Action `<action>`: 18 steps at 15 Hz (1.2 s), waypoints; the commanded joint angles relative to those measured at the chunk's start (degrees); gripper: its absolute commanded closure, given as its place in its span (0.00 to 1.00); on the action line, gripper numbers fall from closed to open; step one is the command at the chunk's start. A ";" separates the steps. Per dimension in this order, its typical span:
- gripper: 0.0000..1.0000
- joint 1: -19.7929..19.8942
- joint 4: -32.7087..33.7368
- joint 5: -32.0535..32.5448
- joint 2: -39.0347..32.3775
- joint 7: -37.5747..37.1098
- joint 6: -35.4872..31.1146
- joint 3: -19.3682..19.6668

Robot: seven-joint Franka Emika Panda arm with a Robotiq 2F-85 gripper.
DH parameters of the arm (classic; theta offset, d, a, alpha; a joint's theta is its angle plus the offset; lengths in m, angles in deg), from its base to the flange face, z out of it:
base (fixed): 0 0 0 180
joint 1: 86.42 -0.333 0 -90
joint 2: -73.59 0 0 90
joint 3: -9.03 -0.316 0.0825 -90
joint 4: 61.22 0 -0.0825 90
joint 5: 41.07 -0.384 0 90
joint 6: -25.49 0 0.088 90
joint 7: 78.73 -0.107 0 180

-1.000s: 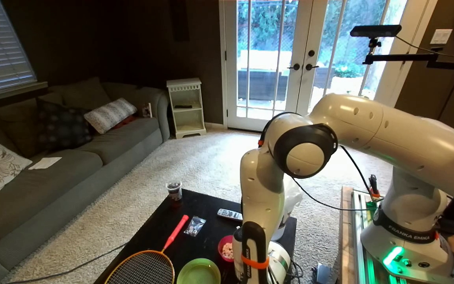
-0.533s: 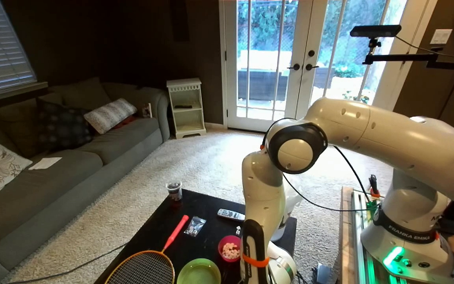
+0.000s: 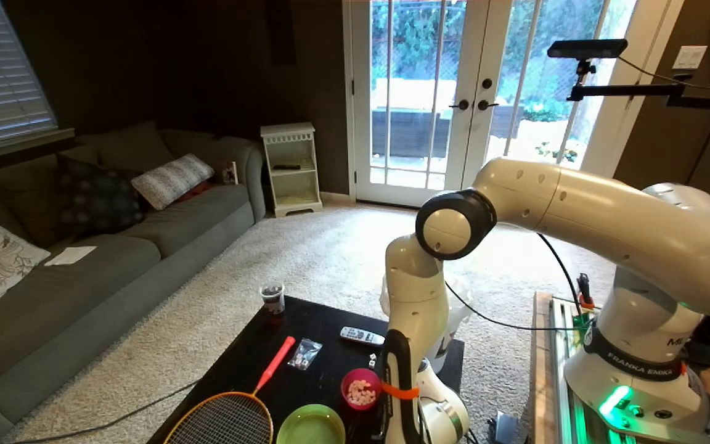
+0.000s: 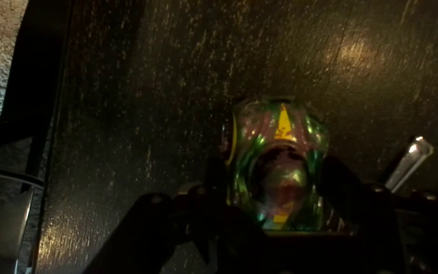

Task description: Turn the car to the left

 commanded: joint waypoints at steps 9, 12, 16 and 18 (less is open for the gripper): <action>0.56 3.00 0.66 0.00 -2.71 -7.56 -2.99 -2.34; 0.56 2.93 0.80 0.20 -2.95 -8.91 -3.04 -2.23; 0.56 2.59 0.74 0.13 -2.64 -10.31 -2.58 -1.91; 0.19 2.87 0.57 0.33 -2.44 -10.50 -2.00 -1.94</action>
